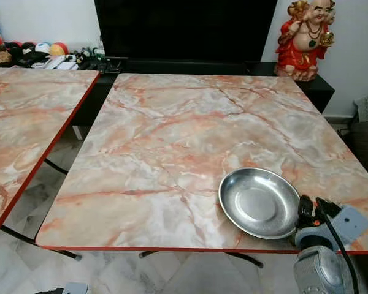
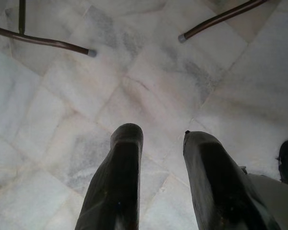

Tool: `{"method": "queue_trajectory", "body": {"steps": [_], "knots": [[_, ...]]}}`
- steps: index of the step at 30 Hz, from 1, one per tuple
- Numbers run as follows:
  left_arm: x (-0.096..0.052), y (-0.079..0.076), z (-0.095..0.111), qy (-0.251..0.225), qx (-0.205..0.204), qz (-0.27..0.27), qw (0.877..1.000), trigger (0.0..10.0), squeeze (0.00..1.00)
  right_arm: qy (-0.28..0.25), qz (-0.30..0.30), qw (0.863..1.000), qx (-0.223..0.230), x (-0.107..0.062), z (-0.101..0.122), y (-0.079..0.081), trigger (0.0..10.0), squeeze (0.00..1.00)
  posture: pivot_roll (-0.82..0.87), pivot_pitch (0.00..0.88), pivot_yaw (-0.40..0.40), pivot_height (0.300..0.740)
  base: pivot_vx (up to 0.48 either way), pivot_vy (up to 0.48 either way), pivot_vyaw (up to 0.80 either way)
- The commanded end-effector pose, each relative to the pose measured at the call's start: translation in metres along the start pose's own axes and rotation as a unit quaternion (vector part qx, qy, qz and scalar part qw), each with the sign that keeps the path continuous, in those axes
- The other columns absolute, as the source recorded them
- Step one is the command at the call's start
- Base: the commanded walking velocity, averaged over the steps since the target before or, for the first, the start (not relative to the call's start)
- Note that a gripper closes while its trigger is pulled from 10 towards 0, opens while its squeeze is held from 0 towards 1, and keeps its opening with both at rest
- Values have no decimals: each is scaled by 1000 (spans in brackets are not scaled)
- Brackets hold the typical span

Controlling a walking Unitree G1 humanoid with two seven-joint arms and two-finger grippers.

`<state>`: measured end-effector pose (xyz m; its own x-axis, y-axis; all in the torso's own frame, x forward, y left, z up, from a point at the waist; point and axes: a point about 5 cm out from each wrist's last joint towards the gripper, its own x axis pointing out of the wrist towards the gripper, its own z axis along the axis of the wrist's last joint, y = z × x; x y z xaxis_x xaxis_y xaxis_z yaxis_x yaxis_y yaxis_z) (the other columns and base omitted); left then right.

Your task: Setting the table

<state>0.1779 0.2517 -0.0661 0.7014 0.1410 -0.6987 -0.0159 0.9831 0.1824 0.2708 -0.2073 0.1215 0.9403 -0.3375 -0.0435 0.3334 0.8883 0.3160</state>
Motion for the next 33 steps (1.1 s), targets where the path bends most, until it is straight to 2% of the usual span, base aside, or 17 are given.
{"method": "queue_trajectory", "body": {"steps": [1, 5, 9, 11, 16, 18, 26, 33], "knots": [[-1, 1, -6, 16, -8, 0, 1000, 10000, 0, -32, 34, 999, -25, 4, 11, 11, 10000, 0, -64, 85, -10, 740, 0, 0, 0], [-2, 2, -7, 18, -23, 10, 1000, 10000, 0, -69, 108, 989, -68, 13, 25, 27, 10000, 0, -61, 56, -17, 740, 0, 0, 0], [-1, -1, -7, 20, -31, 6, 999, 10000, 0, -61, 150, 983, -91, 15, 18, 34, 10000, 0, -53, 39, -20, 740, 0, 0, 0], [-1, -1, -7, 19, -35, 8, 999, 10000, 0, -55, 148, 986, -60, 15, 16, 32, 10000, 0, -54, 38, -20, 740, 0, 0, 0], [-1, -2, -8, 24, -29, 3, 999, 10000, 0, -64, 138, 987, -49, 15, 18, 30, 10000, 0, -65, 29, -5, 740, 0, 384, 800], [-2, 0, -10, 27, -25, 2, 999, 10000, 0, -59, 138, 988, -27, 15, 15, 30, 10000, 0, -70, 23, -2, 740, 0, 480, 0], [0, 5, -2, 18, -25, 9, 999, 10000, 0, -53, 138, 989, -9, 15, 11, 32, 10000, 0, -64, 24, 7, 740, 0, 480, 0], [0, 7, -2, 16, -29, 12, 999, 10000, 0, -50, 151, 987, 4, 15, 9, 44, 10000, 0, -58, 67, 7, 740, 0, 480, 0]]}}
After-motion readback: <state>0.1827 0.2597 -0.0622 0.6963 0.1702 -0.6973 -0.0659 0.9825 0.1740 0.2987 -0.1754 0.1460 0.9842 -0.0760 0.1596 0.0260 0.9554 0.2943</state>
